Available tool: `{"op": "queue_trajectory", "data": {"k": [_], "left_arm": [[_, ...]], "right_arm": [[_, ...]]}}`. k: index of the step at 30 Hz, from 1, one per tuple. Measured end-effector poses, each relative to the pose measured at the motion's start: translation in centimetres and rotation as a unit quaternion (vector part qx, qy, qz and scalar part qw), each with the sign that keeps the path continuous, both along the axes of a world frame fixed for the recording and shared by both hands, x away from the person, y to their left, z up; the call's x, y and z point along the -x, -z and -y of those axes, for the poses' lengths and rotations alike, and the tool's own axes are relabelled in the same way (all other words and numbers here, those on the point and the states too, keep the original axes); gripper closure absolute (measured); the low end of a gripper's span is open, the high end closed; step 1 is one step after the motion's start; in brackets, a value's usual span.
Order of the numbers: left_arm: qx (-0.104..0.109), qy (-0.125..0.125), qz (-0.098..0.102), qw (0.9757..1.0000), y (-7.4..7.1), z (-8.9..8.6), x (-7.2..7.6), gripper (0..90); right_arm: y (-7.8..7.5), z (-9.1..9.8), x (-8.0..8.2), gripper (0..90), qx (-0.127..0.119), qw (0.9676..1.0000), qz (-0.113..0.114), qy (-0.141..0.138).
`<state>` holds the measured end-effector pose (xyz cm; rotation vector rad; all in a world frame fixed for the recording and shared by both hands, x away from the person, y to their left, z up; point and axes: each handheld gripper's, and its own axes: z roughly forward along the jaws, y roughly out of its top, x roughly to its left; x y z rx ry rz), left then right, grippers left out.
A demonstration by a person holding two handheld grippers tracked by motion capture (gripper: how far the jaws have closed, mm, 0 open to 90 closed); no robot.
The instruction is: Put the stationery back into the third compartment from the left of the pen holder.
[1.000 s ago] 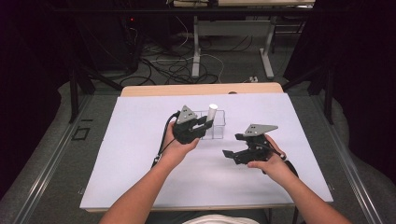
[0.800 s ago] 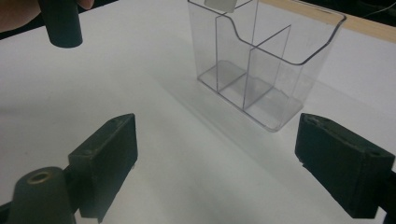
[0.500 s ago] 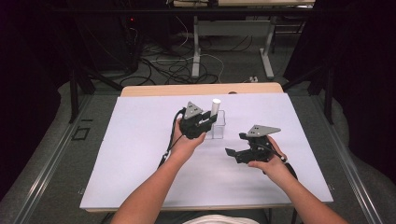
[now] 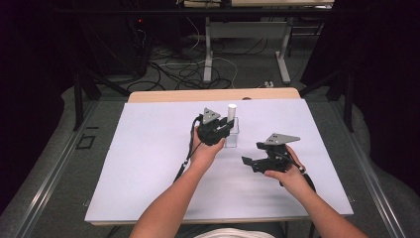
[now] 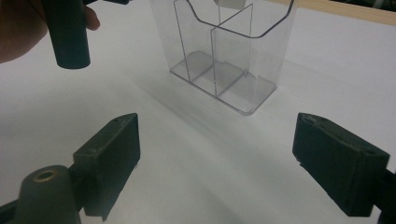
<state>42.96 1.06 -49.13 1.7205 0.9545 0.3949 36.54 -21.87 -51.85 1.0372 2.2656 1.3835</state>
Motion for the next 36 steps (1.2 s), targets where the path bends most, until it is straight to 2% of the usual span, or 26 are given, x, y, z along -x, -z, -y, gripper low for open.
{"op": "queue_trajectory", "data": {"k": [5,8,9,10,16,22,23,26,27,28,30,31,32,36], "left_arm": [[-0.008,-0.006,-0.01,0.9999,0.5,0.3,-0.4,71.0],[-0.015,-0.007,-0.014,0.9998,0.8,0.5,-0.6,71.0],[-0.015,-0.005,-0.02,0.9997,0.9,0.6,-0.6,71.0],[-0.016,-0.005,-0.016,0.9997,1.1,0.7,-0.7,71.0],[-0.031,-0.005,-0.022,0.9993,1.5,1.0,-0.7,71.0],[-0.045,-0.006,-0.014,0.9989,1.8,1.0,-0.4,71.0],[-0.054,-0.003,-0.015,0.9984,1.8,0.9,-0.4,71.0],[-0.052,-0.004,-0.02,0.9985,1.7,0.8,-0.3,70.6],[-0.05,-0.007,-0.01,0.9987,1.5,0.7,-0.2,68.0],[-0.049,-0.008,-0.001,0.9988,1.2,0.6,0.0,61.9],[-0.057,-0.015,0.012,0.9982,0.6,0.3,0.6,52.6],[-0.057,-0.019,0.018,0.998,0.3,0.1,0.8,49.9],[-0.054,-0.021,0.026,0.998,0.1,-0.2,1.1,47.0],[-0.04,-0.026,0.038,0.9982,-0.9,-1.6,1.8,37.9]], "right_arm": [[0.1,0.0,0.1,14.7,-0.003,0.9999,-0.013,0.0],[0.2,0.0,0.1,14.8,-0.007,0.9999,-0.012,0.001],[0.2,0.0,0.1,14.8,-0.006,0.9999,-0.013,0.0],[0.2,0.0,0.0,14.8,-0.005,0.9999,-0.012,-0.004],[0.3,0.0,0.0,14.9,-0.003,0.9998,-0.017,-0.003],[0.3,0.0,0.0,14.9,-0.007,0.9998,-0.018,-0.002],[0.3,0.0,0.0,14.9,-0.008,0.9998,-0.019,-0.001],[0.4,0.0,0.0,14.9,-0.01,0.9998,-0.02,-0.001],[0.4,0.0,0.0,14.9,-0.01,0.9997,-0.02,0.0],[0.3,0.0,0.0,14.9,-0.01,0.9998,-0.019,0.0],[0.3,0.1,0.0,14.9,-0.009,0.9998,-0.02,0.0],[0.2,0.2,0.0,14.9,-0.004,0.9997,-0.024,-0.001],[0.3,0.2,-0.1,14.9,-0.012,0.9998,-0.017,0.002],[0.3,0.3,-0.1,14.9,-0.017,0.9997,-0.016,0.005]]}}
